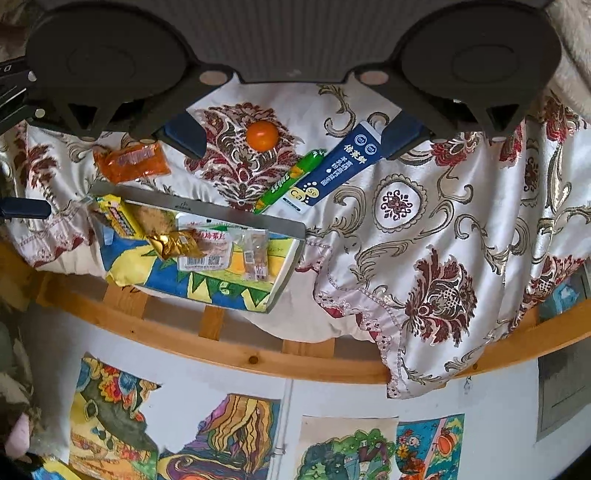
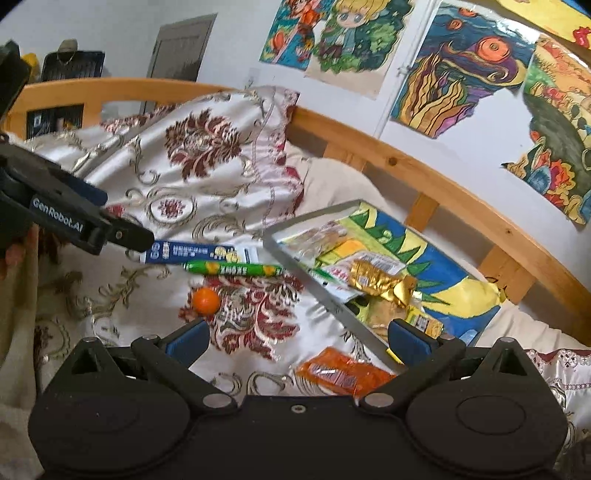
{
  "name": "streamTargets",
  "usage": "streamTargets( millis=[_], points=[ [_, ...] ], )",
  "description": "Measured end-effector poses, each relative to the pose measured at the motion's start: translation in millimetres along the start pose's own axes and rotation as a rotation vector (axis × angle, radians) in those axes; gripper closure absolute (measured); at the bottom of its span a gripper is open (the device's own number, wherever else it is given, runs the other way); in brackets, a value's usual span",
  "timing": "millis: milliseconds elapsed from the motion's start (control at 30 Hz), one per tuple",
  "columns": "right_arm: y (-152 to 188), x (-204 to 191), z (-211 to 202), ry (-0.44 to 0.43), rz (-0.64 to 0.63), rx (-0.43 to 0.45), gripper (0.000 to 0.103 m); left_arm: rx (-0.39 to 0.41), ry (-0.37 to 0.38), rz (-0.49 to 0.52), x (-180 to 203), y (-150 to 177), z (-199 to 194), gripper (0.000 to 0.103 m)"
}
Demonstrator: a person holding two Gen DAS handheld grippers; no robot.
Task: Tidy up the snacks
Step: 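Withdraw both tools from the tray, then move the left tool to the mandarin orange while the right tool approaches the orange-red bag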
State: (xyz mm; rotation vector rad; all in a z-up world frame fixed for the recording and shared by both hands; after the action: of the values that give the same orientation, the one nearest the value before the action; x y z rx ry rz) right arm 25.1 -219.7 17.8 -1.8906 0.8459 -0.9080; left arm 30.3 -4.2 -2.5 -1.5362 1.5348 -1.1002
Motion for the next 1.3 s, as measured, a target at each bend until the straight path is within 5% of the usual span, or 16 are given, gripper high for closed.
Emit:
streamTargets(
  millis=[833, 1300],
  points=[
    [20.0, 19.5, 19.3, 0.026, -0.077, -0.130, 0.001, -0.135, -0.005, 0.038, 0.1, 10.4, 15.9, 0.001],
    [29.4, 19.2, 36.1, -0.035, -0.057, -0.176, 0.001, -0.227, 0.026, 0.105, 14.6, 18.1, 39.4, 0.001]
  ],
)
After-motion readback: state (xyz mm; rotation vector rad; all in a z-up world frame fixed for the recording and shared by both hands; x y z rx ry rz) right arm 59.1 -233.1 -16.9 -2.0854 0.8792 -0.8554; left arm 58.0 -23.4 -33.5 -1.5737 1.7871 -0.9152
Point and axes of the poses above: each gripper's, at about its wrist camera, not at the fingertips, and z roughly the way its jaws point, x to its right, y to its underside, the point moved 2 cm from there along z, roughly the way its jaws point, and after that the axes turned 14 degrees about x, right-handed, at the moved point
